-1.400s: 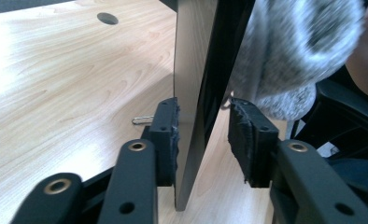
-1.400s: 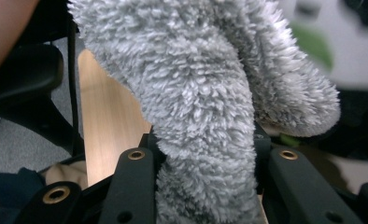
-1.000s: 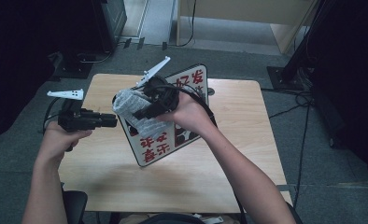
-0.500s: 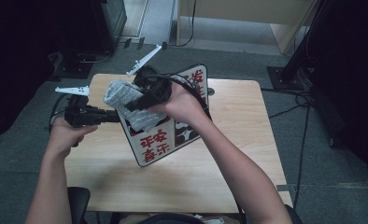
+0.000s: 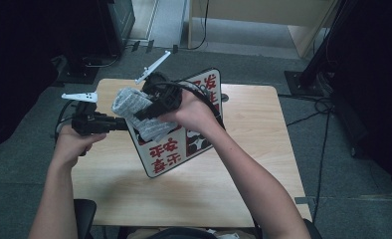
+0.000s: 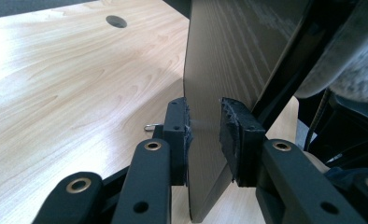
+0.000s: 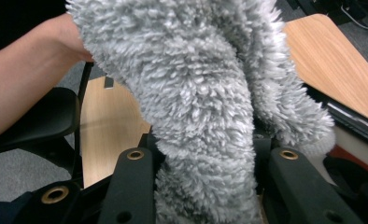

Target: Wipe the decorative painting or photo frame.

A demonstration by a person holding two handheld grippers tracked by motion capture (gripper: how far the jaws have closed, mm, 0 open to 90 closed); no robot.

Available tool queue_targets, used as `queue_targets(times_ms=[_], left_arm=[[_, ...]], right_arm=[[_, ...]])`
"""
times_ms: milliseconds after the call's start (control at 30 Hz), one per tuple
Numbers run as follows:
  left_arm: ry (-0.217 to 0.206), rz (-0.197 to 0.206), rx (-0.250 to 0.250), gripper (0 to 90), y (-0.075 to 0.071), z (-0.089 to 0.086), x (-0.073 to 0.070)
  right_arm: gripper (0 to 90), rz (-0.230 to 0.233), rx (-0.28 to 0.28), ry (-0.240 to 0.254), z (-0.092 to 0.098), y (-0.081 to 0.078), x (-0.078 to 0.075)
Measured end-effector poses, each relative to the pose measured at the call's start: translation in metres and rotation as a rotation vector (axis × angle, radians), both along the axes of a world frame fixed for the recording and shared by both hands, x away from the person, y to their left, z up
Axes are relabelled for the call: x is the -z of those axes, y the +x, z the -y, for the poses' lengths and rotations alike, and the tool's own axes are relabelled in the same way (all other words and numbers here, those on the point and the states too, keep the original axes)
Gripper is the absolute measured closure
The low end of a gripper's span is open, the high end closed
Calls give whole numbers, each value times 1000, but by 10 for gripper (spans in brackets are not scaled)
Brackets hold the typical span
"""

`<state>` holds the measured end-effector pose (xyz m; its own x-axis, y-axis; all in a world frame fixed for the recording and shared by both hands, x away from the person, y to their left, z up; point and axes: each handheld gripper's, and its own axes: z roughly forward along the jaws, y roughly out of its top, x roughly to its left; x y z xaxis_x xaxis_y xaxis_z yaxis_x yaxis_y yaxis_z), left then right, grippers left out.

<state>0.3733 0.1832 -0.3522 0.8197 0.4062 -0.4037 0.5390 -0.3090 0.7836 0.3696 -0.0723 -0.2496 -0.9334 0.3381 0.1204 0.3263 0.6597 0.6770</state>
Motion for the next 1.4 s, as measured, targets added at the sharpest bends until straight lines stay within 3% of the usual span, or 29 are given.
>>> queue_targets(times_ms=[400,800,1400], left_arm=[[-3,-2,0,732,0,0,0],[-1,-4,0,731,0,0,0],[-3,-8,-5,734,0,0,0]], right_arm=[[657,-24,-6,-3,0,-2,14],[661,-10,-23,-12,-2,-5,28],[662,-53,-25,-16,-1,-9,50]])
